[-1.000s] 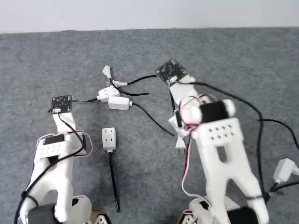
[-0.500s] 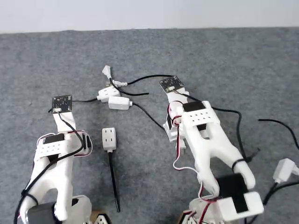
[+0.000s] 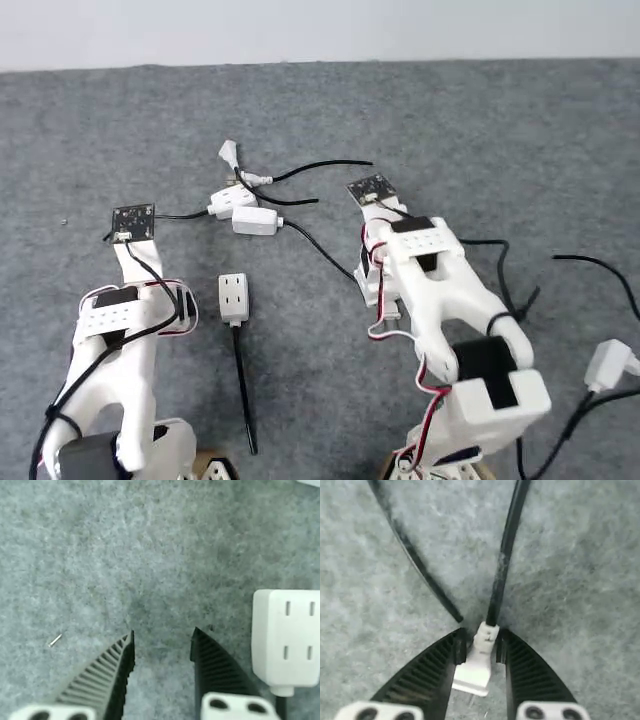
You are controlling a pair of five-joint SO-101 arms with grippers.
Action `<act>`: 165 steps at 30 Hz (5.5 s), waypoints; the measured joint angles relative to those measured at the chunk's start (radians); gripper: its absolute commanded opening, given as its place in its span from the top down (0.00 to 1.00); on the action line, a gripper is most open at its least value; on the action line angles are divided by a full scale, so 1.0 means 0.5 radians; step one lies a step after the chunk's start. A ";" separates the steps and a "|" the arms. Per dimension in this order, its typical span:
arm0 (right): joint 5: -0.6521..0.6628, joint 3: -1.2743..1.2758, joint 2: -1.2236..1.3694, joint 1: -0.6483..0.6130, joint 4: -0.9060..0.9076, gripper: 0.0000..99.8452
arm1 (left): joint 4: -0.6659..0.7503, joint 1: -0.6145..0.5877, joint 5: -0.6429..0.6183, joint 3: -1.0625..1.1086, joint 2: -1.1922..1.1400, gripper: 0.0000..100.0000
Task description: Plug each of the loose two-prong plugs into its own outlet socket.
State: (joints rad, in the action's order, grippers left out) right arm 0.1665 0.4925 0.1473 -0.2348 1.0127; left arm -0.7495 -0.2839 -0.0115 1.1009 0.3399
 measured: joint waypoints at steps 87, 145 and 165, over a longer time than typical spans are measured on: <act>-0.660 0.479 -0.608 -1.089 -1.525 0.99 | -0.212 -0.046 -0.009 0.767 1.900 0.99; -0.776 0.012 -0.249 -1.405 -0.350 0.72 | -0.061 -0.295 -0.252 0.767 1.912 0.92; -0.908 -0.141 -0.003 -1.283 -0.319 0.99 | -0.040 -0.534 -0.611 0.709 1.912 0.90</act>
State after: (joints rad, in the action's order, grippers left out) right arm -0.2877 0.4219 0.1458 -0.8761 0.8531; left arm -0.7695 -0.5508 -0.3168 1.4553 1.2958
